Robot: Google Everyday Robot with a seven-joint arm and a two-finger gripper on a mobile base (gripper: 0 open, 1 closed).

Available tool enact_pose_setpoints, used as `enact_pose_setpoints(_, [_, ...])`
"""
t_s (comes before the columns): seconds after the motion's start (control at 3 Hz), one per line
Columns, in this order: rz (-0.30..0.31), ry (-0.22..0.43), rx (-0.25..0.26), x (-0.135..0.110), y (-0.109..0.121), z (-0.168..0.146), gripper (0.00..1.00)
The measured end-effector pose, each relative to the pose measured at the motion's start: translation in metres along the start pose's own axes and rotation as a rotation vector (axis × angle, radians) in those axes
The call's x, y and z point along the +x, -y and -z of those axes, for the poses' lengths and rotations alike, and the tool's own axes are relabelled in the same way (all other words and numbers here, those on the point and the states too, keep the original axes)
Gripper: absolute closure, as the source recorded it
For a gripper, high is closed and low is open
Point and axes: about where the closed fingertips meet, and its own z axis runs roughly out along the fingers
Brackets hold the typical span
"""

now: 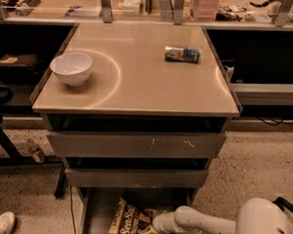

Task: Pick brown chip bag from bottom drawer and place on counter

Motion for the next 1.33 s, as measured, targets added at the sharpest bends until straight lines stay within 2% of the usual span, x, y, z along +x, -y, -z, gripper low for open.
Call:
enact_pose_setpoints(0.67, [0.000,0.000,0.000,0.000,0.000,0.000,0.88])
enact_pose_setpoints(1.0, [0.000,0.000,0.000,-0.002,0.001,0.002,1.00])
enact_pose_setpoints(1.33, [0.009,0.041,-0.003,-0.012,0.006,0.024,1.00])
